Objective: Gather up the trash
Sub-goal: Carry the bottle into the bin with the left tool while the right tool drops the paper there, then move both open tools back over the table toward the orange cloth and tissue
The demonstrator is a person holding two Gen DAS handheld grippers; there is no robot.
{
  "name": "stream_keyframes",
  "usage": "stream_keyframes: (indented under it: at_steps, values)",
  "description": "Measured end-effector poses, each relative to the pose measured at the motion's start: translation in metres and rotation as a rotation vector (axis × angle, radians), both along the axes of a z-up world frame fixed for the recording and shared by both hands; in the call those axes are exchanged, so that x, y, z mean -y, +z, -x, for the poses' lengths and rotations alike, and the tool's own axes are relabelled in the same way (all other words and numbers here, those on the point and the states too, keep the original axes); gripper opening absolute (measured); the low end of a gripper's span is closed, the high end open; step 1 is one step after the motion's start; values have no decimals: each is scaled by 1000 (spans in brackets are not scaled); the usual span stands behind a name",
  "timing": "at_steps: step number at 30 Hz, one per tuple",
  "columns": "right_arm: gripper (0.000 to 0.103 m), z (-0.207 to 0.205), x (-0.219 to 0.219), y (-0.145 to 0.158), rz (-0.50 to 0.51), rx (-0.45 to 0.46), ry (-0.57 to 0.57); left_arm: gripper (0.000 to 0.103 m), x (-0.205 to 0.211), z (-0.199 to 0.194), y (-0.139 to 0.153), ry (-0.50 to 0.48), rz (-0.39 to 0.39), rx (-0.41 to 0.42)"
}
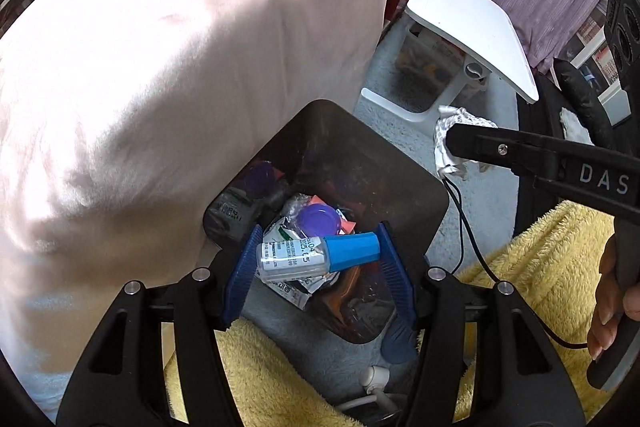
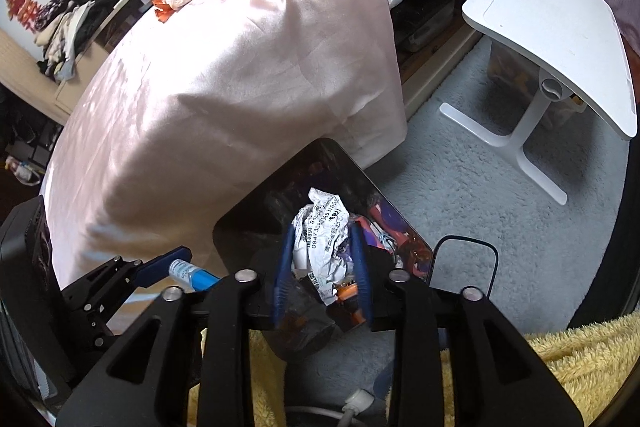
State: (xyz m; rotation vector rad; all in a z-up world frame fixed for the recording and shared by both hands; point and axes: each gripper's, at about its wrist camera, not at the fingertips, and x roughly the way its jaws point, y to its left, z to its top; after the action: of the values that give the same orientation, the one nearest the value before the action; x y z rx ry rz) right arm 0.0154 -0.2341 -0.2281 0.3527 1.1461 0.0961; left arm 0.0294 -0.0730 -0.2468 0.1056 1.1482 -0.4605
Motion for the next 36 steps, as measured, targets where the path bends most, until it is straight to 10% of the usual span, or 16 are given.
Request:
stream_keyframes:
  at_steps: [16,36]
  values:
    - [89,-5,25,44,-7,111,-72,95,-41,-1,58,87,9,128]
    - [90,-124,-13,118,39,222,86,95,-118,-110,129,282,-38,236]
